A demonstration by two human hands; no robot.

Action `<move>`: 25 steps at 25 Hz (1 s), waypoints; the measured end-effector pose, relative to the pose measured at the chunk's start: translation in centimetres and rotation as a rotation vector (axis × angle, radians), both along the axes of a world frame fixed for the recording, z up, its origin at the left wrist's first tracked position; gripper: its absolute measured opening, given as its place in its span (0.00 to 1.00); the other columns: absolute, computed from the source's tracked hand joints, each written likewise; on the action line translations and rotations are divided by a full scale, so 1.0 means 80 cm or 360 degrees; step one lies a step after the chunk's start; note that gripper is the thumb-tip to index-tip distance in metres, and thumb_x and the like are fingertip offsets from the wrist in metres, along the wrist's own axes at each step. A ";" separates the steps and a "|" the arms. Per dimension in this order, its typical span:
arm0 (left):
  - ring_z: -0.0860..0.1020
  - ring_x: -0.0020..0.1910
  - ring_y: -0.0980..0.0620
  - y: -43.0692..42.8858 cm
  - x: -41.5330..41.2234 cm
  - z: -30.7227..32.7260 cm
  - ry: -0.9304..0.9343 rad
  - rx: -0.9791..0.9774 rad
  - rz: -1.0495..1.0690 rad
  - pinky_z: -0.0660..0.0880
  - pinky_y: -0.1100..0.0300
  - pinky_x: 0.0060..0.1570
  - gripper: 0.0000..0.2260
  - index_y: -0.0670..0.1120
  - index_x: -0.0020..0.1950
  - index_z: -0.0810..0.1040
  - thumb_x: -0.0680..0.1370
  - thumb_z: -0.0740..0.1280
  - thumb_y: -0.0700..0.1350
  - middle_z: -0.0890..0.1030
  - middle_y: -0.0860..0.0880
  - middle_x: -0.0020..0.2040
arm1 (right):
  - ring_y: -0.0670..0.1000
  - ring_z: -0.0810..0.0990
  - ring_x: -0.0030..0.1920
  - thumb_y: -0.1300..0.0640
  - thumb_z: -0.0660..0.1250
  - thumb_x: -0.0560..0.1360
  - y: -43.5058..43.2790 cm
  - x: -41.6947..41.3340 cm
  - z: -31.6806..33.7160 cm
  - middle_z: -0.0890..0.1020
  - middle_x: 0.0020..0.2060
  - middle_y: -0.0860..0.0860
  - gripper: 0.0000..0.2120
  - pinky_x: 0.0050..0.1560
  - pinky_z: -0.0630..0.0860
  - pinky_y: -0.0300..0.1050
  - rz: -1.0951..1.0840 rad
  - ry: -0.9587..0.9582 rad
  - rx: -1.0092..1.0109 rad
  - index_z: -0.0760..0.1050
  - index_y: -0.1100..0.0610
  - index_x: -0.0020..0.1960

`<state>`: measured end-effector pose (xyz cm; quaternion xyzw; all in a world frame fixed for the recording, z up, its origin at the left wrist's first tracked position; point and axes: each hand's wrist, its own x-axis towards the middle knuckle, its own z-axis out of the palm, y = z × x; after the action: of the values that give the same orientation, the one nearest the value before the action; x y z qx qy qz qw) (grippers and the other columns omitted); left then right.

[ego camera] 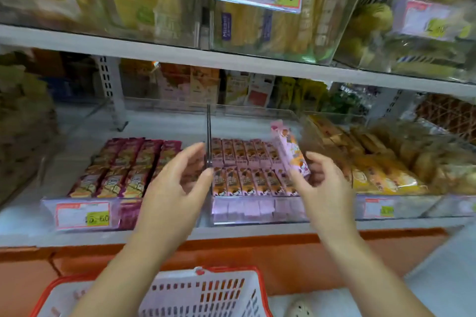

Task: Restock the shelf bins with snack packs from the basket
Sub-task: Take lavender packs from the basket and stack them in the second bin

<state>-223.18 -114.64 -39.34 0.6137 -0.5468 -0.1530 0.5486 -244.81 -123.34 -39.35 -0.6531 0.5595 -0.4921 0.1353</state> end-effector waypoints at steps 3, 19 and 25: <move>0.70 0.68 0.55 -0.047 0.008 0.003 -0.0414 0.0234 0.0065 0.67 0.59 0.64 0.25 0.55 0.75 0.62 0.78 0.63 0.54 0.70 0.54 0.71 | 0.57 0.80 0.52 0.47 0.68 0.75 -0.088 0.003 0.021 0.83 0.51 0.53 0.19 0.48 0.75 0.48 -0.0254 0.0500 0.0104 0.75 0.55 0.62; 0.74 0.64 0.56 -0.055 0.022 -0.003 -0.0405 0.0267 -0.0030 0.73 0.58 0.55 0.25 0.65 0.74 0.55 0.79 0.58 0.59 0.70 0.61 0.70 | 0.58 0.81 0.50 0.49 0.64 0.78 -0.182 0.035 -0.026 0.82 0.50 0.56 0.13 0.47 0.76 0.45 -0.0330 0.1206 0.0626 0.77 0.58 0.53; 0.71 0.67 0.56 -0.064 0.025 -0.012 -0.0411 0.0269 -0.0027 0.72 0.59 0.61 0.26 0.62 0.75 0.58 0.78 0.61 0.58 0.69 0.59 0.71 | 0.54 0.78 0.46 0.52 0.63 0.79 -0.156 0.038 -0.007 0.81 0.51 0.55 0.11 0.44 0.71 0.42 -0.0130 0.1157 0.0890 0.77 0.57 0.56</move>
<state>-221.15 -119.79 -40.27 0.6677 -0.6031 -0.1231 0.4187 -241.78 -135.85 -39.87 -0.6992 0.7071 -0.0662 0.0819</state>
